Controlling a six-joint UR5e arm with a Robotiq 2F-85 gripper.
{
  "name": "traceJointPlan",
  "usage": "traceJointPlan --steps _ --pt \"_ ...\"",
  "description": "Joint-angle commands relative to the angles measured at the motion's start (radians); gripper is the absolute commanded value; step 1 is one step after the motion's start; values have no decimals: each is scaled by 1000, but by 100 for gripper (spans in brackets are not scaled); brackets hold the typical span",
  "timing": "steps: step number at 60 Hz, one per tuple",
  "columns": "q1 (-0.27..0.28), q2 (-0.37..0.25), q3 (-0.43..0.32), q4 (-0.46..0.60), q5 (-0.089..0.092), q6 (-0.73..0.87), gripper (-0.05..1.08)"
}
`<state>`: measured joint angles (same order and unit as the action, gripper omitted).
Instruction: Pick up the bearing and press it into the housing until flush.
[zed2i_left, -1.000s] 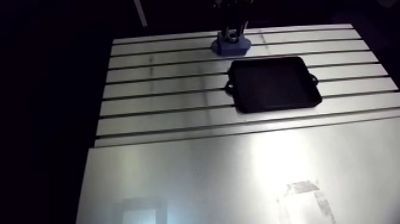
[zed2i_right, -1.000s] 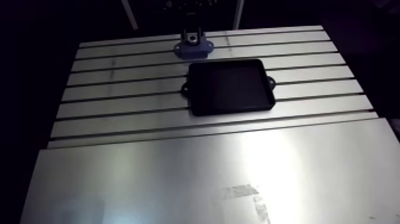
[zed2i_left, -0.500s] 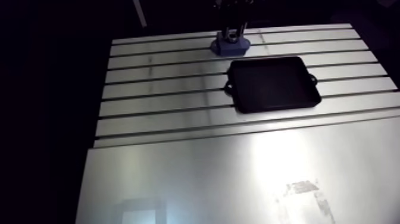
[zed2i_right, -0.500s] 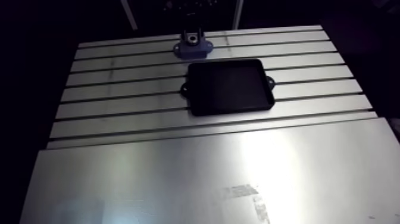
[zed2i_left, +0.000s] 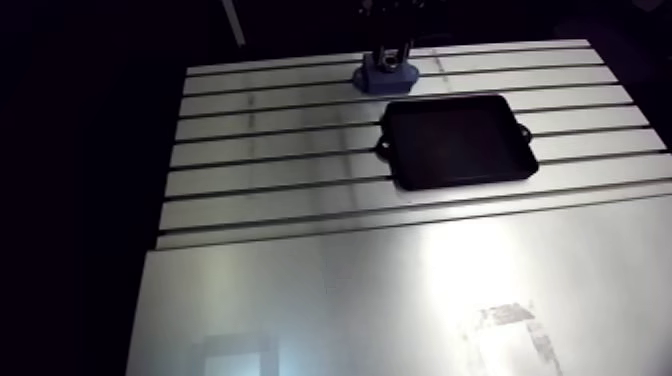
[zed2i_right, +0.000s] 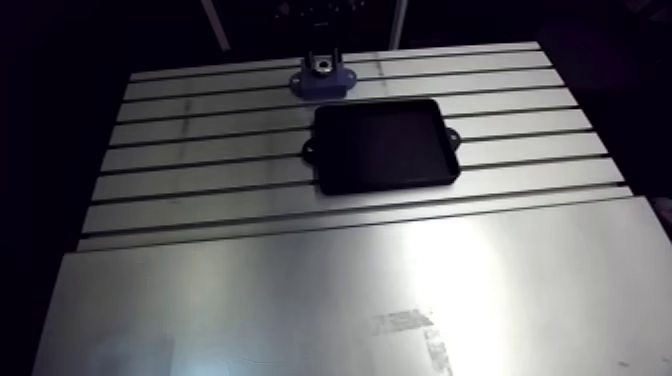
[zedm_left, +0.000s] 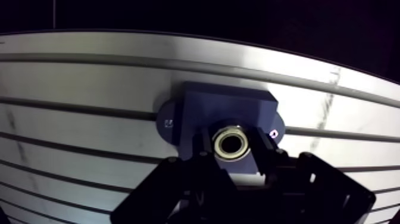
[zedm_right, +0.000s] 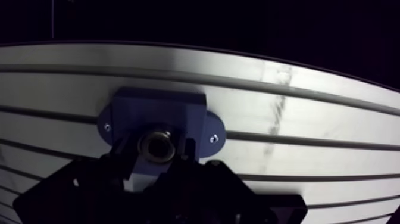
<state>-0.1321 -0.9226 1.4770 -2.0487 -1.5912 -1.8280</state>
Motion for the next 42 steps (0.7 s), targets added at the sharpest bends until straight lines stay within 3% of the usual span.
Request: traceJointPlan --steps 1,42 --pt "0 0 -2 0 3 -3 81" --pt "2 0 -1 0 1 -3 81"
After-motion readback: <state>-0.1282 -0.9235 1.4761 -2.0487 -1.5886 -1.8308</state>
